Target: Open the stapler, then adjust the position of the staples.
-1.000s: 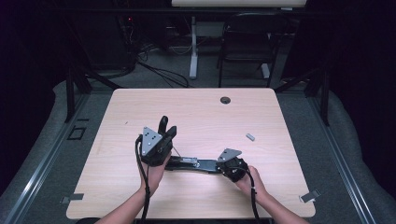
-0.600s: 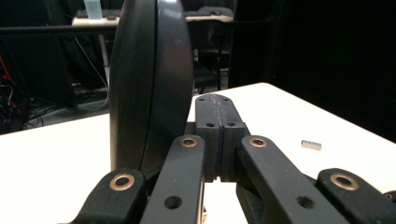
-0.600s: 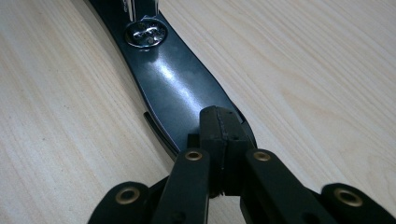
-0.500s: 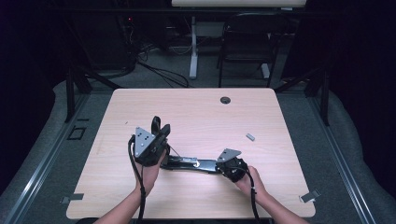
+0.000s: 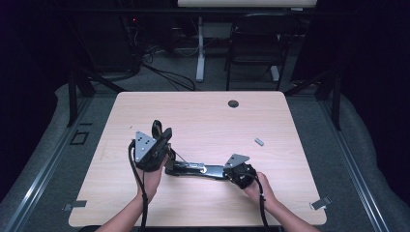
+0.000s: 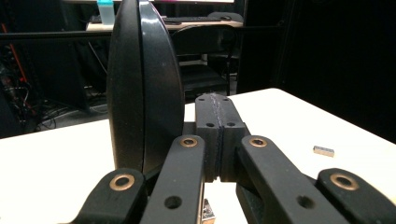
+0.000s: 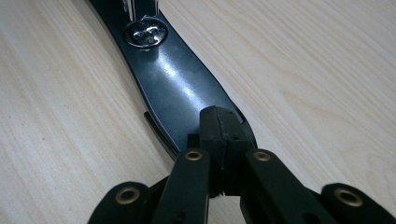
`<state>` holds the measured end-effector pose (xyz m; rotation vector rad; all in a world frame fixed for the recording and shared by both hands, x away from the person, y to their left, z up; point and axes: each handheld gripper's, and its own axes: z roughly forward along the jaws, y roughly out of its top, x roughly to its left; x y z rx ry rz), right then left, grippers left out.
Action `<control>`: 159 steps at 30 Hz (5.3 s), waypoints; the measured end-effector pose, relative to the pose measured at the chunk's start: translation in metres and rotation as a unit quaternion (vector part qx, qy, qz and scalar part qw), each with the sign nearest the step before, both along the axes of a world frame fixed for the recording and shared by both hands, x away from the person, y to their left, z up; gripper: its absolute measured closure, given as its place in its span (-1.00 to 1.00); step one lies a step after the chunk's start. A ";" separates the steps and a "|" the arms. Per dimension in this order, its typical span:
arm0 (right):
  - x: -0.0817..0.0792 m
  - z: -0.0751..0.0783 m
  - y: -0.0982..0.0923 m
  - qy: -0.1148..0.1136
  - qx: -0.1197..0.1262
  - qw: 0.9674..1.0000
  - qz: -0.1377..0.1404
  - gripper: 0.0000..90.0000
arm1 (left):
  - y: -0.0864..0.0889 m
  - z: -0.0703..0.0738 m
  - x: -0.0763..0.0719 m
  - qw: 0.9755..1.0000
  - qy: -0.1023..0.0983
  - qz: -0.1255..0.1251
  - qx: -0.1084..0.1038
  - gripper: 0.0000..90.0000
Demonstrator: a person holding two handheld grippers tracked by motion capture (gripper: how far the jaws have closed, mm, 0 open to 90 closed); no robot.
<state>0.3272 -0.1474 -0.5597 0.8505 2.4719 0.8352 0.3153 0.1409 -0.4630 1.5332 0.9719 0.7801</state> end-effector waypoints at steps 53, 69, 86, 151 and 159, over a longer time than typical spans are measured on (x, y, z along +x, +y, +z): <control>0.008 0.007 -0.006 0.033 -0.007 0.999 0.013 0.40 | 0.034 0.002 0.020 0.993 0.110 -0.040 -0.010 0.03; 0.019 0.021 -0.017 0.031 -0.025 0.999 -0.026 -0.71 | 0.031 0.001 0.006 0.988 0.138 -0.073 0.016 -0.65; 0.028 0.040 -0.035 0.019 -0.026 0.999 -0.032 -1.00 | 0.038 0.004 -0.016 0.983 0.160 -0.092 0.021 -1.00; 0.063 0.046 -0.081 0.136 0.013 0.985 -0.105 -0.66 | 0.104 -0.015 0.010 0.983 0.155 0.068 -0.068 0.39; 0.068 0.050 -0.085 0.131 0.003 0.986 -0.100 -0.61 | 0.104 -0.015 0.010 0.983 0.156 0.070 -0.065 0.39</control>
